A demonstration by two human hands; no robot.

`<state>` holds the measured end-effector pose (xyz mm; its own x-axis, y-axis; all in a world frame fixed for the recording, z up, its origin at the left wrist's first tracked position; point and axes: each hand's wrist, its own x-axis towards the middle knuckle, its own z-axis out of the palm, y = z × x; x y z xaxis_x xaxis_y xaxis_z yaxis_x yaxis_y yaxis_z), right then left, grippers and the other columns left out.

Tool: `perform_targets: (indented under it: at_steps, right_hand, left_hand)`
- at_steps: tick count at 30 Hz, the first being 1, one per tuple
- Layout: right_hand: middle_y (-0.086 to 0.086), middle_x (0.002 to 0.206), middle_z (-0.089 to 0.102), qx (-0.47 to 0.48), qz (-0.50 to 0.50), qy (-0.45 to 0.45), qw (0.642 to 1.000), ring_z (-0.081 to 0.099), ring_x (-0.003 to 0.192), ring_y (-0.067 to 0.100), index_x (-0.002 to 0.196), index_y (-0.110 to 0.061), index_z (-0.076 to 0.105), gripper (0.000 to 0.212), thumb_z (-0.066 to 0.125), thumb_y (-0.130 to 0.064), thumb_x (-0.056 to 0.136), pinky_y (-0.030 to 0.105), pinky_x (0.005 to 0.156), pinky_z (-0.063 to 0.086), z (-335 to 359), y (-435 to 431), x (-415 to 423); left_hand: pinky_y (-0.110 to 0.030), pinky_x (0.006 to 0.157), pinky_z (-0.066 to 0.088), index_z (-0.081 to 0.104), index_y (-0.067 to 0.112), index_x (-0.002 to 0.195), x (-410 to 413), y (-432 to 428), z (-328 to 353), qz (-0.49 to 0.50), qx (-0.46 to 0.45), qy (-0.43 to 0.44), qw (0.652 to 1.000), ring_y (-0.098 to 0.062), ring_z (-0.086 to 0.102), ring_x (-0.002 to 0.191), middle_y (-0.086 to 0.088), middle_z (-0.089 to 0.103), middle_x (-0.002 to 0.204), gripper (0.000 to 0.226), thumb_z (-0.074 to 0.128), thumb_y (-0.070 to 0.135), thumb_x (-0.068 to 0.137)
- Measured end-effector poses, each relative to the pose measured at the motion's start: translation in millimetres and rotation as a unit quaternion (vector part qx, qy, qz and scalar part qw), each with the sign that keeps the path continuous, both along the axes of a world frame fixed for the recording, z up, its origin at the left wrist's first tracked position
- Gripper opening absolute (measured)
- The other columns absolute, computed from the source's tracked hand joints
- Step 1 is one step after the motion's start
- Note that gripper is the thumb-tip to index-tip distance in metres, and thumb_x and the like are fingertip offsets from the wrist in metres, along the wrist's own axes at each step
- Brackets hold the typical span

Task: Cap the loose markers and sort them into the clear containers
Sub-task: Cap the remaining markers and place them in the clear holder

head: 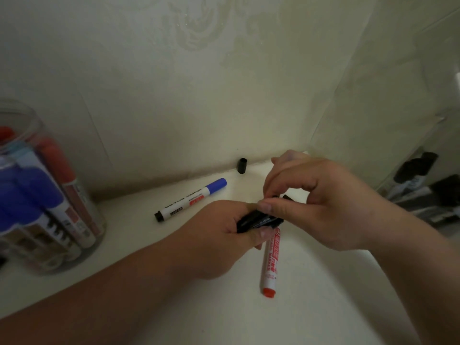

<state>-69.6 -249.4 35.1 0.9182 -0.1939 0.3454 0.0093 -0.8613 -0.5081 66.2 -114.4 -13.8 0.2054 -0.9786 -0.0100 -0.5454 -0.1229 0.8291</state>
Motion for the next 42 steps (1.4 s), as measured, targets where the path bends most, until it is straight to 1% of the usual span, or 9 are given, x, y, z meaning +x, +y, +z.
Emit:
perform_targets:
  at_steps: [5,11,16,18,21,25,28,33,42]
  right_hand:
    - [-0.008,0.074,0.063,-0.057,0.012,-0.004,0.998,0.055,0.089,0.012,0.076,-0.017,0.067,0.026,0.064,-0.038,0.091,0.042,0.081,0.049,0,4,6]
    - [-0.021,0.113,0.062,-0.038,0.008,0.068,0.997,0.048,0.12,0.008,0.086,-0.032,0.072,0.011,0.077,-0.041,0.08,0.022,0.091,0.043,14,-9,-9]
    - [-0.009,0.124,0.065,-0.039,-0.012,-0.007,0.999,0.052,0.125,0.017,0.086,-0.022,0.07,0.019,0.069,-0.041,0.086,0.029,0.101,0.041,31,-15,-19]
    - [-0.003,0.11,0.072,0.051,-0.038,-0.098,0.993,0.064,0.11,0.018,0.083,-0.019,0.068,0.024,0.069,-0.042,0.088,0.034,0.096,0.049,45,-22,-28]
    - [0.006,0.065,0.063,0.251,-0.081,-0.199,0.944,0.061,0.055,0.022,0.073,-0.024,0.07,0.027,0.074,-0.051,0.075,0.033,0.049,0.047,52,-32,-33]
    - [0.011,0.055,0.055,0.377,-0.088,-0.064,0.92,0.042,0.039,0.017,0.074,-0.014,0.07,0.016,0.081,-0.026,0.071,0.018,0.04,0.03,23,-30,-20]
    - [0.016,0.059,0.057,0.43,-0.054,-0.033,0.901,0.05,0.043,0.019,0.081,-0.007,0.071,0.007,0.073,-0.012,0.076,0.021,0.037,0.037,8,-27,-10]
    - [0.015,0.073,0.064,0.45,-0.003,-0.036,0.892,0.063,0.061,0.025,0.088,-0.011,0.074,0.019,0.075,-0.015,0.069,0.036,0.052,0.057,2,-32,-11]
    - [0.011,0.063,0.061,0.37,0.028,0.047,0.927,0.048,0.043,0.018,0.092,-0.005,0.073,0.014,0.071,-0.009,0.079,0.023,0.038,0.042,-5,-34,-15]
  left_hand:
    - [-0.011,0.052,0.04,0.067,0.026,0.084,-5,-4,-2,0.005,-0.005,0.028,1.0,0.003,0.051,0.05,0.016,0.065,0.065,0.013,0.064,0.031,0.095]
    - [-0.017,0.053,0.049,0.062,0.048,0.095,-2,-5,-2,-0.018,-0.016,0.048,0.999,0.001,0.056,0.054,0.009,0.067,0.078,0.019,0.069,0.03,0.093]
    - [-0.011,0.049,0.045,0.057,0.049,0.103,2,-2,1,0.001,0.011,0.084,0.996,0.002,0.061,0.051,0.024,0.065,0.061,0.03,0.069,0.023,0.094]
    - [-0.02,0.054,0.055,0.061,0.037,0.105,5,-4,0,0.024,-0.011,0.138,0.99,-0.008,0.067,0.056,0.012,0.069,0.065,0.026,0.064,0.012,0.096]
    - [-0.036,0.047,0.055,0.063,0.014,0.108,10,-11,-6,0.114,-0.065,0.367,0.921,-0.024,0.06,0.049,-0.005,0.061,0.068,0.021,0.057,-0.002,0.095]
    - [-0.018,0.036,0.02,0.056,0.011,0.078,20,-12,-4,0.092,-0.099,0.548,0.825,-0.012,0.031,0.037,-0.011,0.033,0.07,0.022,0.071,0.027,0.081]
    - [-0.023,0.039,0.02,0.068,0.013,0.074,22,-7,-5,0.061,-0.065,0.522,0.848,-0.012,0.032,0.038,-0.01,0.04,0.07,0.037,0.079,0.048,0.071]
    - [-0.024,0.041,0.016,0.071,-0.001,0.086,26,-2,-12,0.0,-0.047,0.46,0.887,-0.017,0.023,0.043,-0.032,0.041,0.068,0.034,0.079,0.03,0.074]
    - [-0.024,0.041,0.014,0.076,0.01,0.084,23,-2,-12,-0.03,-0.034,0.441,0.896,-0.01,0.027,0.035,-0.004,0.041,0.047,0.024,0.076,0.029,0.069]
